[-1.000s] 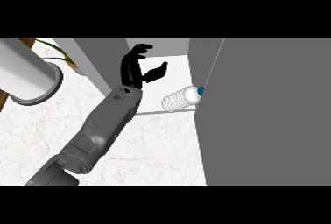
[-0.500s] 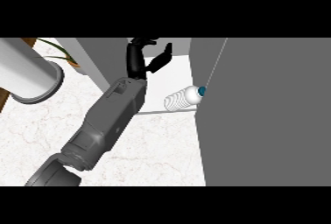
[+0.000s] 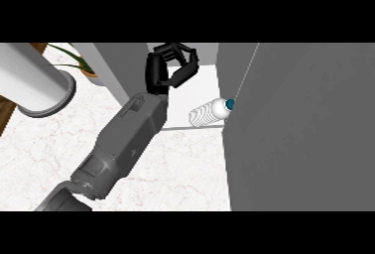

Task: Pick up the bottled water, place it into the cabinet and close the cabinet

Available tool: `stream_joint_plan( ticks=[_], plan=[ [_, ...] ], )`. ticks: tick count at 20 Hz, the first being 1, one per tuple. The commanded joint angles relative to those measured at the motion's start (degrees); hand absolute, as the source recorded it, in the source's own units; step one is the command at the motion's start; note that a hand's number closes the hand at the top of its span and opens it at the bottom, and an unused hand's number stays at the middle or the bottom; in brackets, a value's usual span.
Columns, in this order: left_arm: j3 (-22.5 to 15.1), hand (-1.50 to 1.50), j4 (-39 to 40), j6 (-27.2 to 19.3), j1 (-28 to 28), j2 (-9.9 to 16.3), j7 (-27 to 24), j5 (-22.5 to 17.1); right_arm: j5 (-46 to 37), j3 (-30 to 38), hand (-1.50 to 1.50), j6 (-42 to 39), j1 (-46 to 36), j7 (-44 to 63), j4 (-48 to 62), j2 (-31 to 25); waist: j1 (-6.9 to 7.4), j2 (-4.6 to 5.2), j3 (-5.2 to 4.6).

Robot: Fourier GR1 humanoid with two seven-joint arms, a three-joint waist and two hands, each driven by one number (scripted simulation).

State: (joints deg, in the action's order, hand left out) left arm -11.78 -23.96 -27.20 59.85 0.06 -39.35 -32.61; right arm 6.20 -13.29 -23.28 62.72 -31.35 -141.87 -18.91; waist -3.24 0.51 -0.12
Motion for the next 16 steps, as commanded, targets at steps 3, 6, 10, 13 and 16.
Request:
stream_joint_plan(
  ticks=[3, 6, 10, 13, 16],
  plan=[
    [-8.6, 1.50, -9.4, 2.8, -4.9, -0.1, 3.5, -6.8, -0.3, -2.2, -1.50, 1.8, -0.4, 6.0, -8.2, 0.2, 0.66, -0.54, 0.02],
    [-11.2, 1.50, -15.6, 8.6, -8.0, -0.1, 5.9, -9.9, 0.0, -2.0, -1.50, 2.2, 0.3, 6.2, -9.1, -0.2, 1.56, -0.79, 0.00],
    [-19.8, -1.50, -25.7, 9.5, -17.9, -0.1, 5.6, -14.2, -2.6, -4.5, -1.50, 3.6, 0.7, 5.8, -7.1, 1.1, 1.86, -1.06, 0.01],
    [-25.3, -1.50, -34.3, 10.7, -25.7, -0.1, 6.5, -14.7, -2.8, -6.0, -1.50, 4.9, 0.4, 6.4, -7.9, 1.8, 3.68, -1.45, -0.02],
    [-27.9, -1.50, -40.4, 7.8, -33.5, 0.4, 6.4, -10.5, -2.6, -4.2, -1.50, 5.9, 1.8, 6.5, -9.6, 1.2, 4.80, -1.42, 0.06]
  ],
)
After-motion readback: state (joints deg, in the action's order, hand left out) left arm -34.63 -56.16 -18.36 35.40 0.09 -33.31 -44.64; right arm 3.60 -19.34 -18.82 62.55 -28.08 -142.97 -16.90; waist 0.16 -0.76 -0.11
